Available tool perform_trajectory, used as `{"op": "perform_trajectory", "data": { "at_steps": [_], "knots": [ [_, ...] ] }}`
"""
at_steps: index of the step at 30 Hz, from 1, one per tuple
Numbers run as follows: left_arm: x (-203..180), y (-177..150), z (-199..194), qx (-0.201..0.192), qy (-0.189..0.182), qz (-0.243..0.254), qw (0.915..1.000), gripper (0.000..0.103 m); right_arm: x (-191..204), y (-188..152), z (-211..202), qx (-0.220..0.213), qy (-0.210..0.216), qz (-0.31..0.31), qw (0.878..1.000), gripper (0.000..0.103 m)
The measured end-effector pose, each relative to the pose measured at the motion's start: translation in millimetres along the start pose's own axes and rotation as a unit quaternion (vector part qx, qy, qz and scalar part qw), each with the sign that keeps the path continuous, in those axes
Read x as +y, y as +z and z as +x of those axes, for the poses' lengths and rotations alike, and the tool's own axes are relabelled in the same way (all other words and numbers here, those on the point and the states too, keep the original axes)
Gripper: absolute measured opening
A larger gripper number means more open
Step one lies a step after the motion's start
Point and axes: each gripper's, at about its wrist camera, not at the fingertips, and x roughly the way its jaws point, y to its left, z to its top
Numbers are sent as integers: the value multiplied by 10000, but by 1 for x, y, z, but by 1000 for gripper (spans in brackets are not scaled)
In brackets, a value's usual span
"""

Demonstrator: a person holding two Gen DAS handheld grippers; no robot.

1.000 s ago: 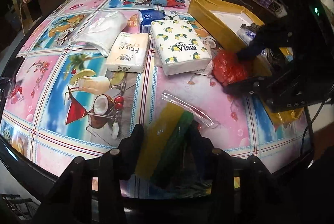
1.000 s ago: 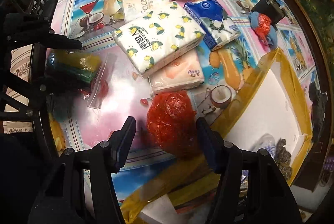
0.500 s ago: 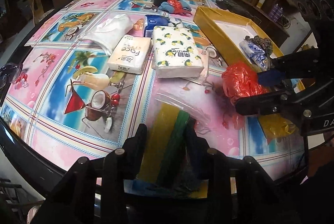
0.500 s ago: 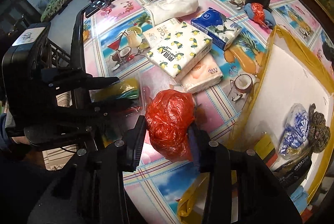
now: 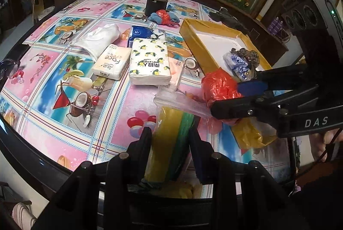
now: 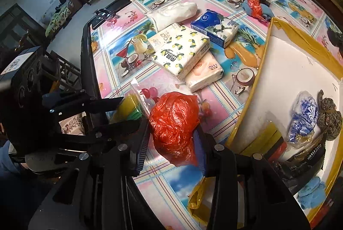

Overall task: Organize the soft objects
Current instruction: 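Lift the red plastic bag with the right gripper while the left holds the sponge pack, then carry the red bag and sponge pack into the tray with both grippers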

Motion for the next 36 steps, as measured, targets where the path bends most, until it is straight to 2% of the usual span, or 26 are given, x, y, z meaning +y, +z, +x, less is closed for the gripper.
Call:
{"op": "perform_trajectory", "data": {
  "at_steps": [17,23,31,34,36],
  "knots": [
    [-45,9,4,-40,-206,237,9995,33,-52,-37,-32,-289,47,751,9967,38],
    [-30,1,-3,-156,-143,-55,9998,33,-63,-44,-43,-383,117,939,9948,38],
    [7,-12,-10,-191,-121,-810,9965,33,-64,-48,-49,-473,154,899,9947,38],
    [1,-13,-14,-184,-181,-622,9977,35,-66,-49,-49,-453,173,921,9946,38],
    [-9,-11,-9,-24,86,-335,9994,39,-67,-50,-48,-451,193,929,9945,38]
  ]
}}
